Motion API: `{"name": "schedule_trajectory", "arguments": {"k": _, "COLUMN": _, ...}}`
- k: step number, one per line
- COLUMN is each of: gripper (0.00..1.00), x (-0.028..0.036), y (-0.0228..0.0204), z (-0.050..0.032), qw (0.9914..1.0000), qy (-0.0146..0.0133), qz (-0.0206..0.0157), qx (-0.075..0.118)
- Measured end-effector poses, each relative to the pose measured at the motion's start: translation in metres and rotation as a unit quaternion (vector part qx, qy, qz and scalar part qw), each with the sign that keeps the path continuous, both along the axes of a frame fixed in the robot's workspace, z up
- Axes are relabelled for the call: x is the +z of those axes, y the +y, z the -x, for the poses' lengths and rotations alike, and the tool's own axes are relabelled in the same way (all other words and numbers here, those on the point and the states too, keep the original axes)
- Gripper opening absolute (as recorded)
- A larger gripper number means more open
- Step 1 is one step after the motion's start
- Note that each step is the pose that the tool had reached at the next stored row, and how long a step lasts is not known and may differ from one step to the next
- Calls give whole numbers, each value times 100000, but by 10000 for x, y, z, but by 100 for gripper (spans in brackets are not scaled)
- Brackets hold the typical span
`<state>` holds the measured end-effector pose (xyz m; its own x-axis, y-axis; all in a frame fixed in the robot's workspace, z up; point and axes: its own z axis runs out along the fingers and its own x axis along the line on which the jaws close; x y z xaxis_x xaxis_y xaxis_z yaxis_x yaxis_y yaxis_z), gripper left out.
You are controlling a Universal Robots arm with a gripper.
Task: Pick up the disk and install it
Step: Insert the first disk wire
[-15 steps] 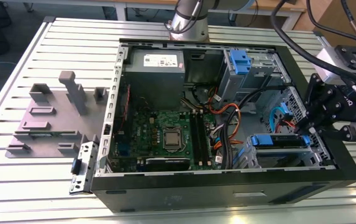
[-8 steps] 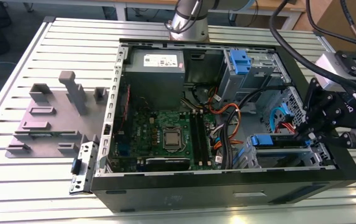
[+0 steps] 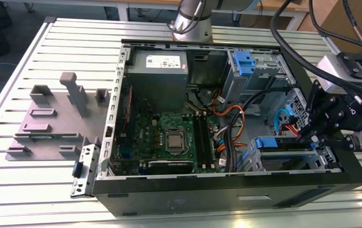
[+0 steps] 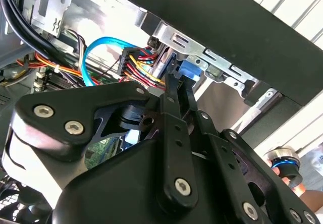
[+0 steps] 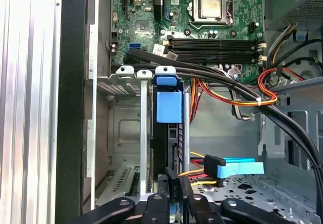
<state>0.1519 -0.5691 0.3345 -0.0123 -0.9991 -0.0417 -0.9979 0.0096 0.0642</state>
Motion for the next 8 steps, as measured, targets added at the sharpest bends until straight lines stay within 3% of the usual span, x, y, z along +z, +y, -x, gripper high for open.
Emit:
{"name": "schedule_trajectory", "arguments": {"k": 4, "gripper": 20, "x": -7, "y": 0, "z": 4, "qw": 99998, "qy": 1, "qz": -562, "qx": 14}}
{"name": "schedule_trajectory", "arguments": {"k": 8, "gripper": 20, "x": -8, "y": 1, "z": 14, "qw": 99987, "qy": 3, "qz": -1585, "qx": 14}}
